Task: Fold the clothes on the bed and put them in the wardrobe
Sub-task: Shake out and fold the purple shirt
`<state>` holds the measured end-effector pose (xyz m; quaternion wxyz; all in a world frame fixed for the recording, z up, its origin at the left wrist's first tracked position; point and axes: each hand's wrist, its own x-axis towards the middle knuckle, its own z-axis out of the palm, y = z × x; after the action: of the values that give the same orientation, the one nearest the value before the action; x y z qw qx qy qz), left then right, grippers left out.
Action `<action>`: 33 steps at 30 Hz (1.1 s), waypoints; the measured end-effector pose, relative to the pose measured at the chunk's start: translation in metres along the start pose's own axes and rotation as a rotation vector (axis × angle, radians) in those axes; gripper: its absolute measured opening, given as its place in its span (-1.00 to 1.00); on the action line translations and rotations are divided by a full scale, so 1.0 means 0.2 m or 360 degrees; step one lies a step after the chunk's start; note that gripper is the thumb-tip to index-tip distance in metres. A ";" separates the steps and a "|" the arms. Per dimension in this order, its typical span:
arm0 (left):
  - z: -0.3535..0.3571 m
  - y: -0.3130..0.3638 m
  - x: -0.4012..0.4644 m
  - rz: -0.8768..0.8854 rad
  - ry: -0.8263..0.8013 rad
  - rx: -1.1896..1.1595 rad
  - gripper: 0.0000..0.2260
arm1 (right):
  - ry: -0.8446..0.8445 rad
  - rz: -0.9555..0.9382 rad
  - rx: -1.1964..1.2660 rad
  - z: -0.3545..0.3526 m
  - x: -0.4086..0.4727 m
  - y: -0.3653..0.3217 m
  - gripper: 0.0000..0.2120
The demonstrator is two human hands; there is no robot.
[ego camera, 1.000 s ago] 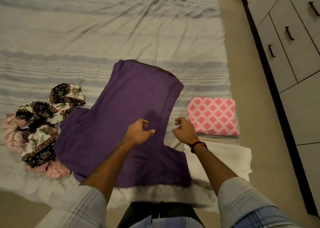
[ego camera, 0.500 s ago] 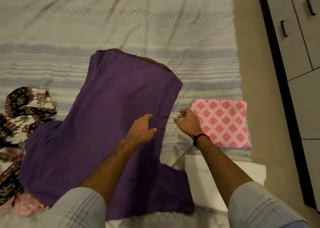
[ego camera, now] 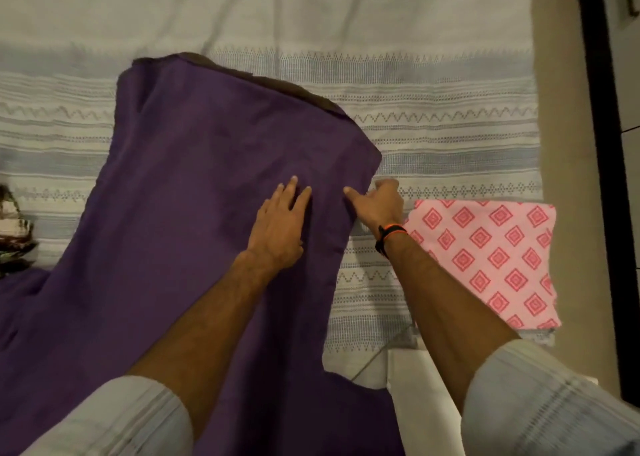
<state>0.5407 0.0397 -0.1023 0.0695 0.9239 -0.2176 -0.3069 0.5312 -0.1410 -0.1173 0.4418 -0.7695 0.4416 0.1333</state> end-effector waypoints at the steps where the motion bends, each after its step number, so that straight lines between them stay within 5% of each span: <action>1: 0.00 0.00 0.02 -0.0012 -0.0029 0.0042 -0.05 | 0.0008 -0.0016 0.0036 0.01 0.02 -0.01 -0.44; 7: 0.06 -0.02 0.08 -0.0063 -0.0186 0.0100 0.20 | 0.0242 -0.0105 0.0014 -0.02 0.14 0.04 -0.59; 11: 0.12 0.00 0.08 -0.0085 -0.0146 0.0130 0.36 | 0.0522 -0.1005 -0.0708 0.01 0.08 0.07 -0.43; 14: 0.14 0.02 0.08 -0.0095 -0.0114 0.0185 0.39 | 0.0036 -0.1476 -0.1095 0.05 0.10 0.13 -0.32; 19: 0.13 0.01 0.08 -0.0096 -0.0117 0.0161 0.39 | 0.0218 -0.0920 -0.1002 0.04 0.14 0.12 -0.28; 23: 0.12 0.03 0.07 -0.0113 -0.0132 0.0161 0.38 | 0.0024 -0.1294 -0.1225 0.03 0.09 0.07 -0.25; 25: 0.09 0.04 0.04 -0.0110 -0.0169 0.0149 0.36 | -0.0120 -0.1184 -0.1401 0.01 0.08 0.11 -0.20; 28: 0.05 0.04 -0.01 -0.0090 -0.0236 0.0086 0.27 | 0.0003 -0.0801 -0.1191 -0.04 0.03 0.12 -0.16; 33: -0.04 0.06 -0.20 -0.0153 -0.0300 -0.0153 0.11 | -0.0148 -0.0885 -0.0966 -0.17 -0.21 0.08 -0.22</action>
<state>0.5120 0.0472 -0.0720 0.0780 0.8959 -0.1636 -0.4056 0.4876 -0.1482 -0.0815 0.2334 -0.9479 0.1372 0.1678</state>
